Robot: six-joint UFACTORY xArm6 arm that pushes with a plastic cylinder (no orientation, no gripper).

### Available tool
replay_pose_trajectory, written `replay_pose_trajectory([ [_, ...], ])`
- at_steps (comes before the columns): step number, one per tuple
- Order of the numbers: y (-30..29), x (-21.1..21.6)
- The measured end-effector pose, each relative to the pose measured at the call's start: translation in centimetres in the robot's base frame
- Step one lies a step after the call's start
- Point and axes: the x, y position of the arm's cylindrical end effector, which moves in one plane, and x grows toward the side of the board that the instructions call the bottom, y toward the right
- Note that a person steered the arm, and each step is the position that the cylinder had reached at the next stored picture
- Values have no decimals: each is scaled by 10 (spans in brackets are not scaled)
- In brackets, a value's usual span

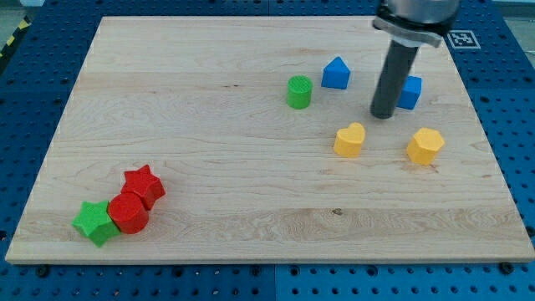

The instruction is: Move your arm to bottom right of the hexagon

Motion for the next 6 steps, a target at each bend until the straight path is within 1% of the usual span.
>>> replay_pose_trajectory([
  [1,43,0],
  [2,90,11],
  [3,132,63],
  [4,135,109],
  [5,103,107],
  [6,84,105],
])
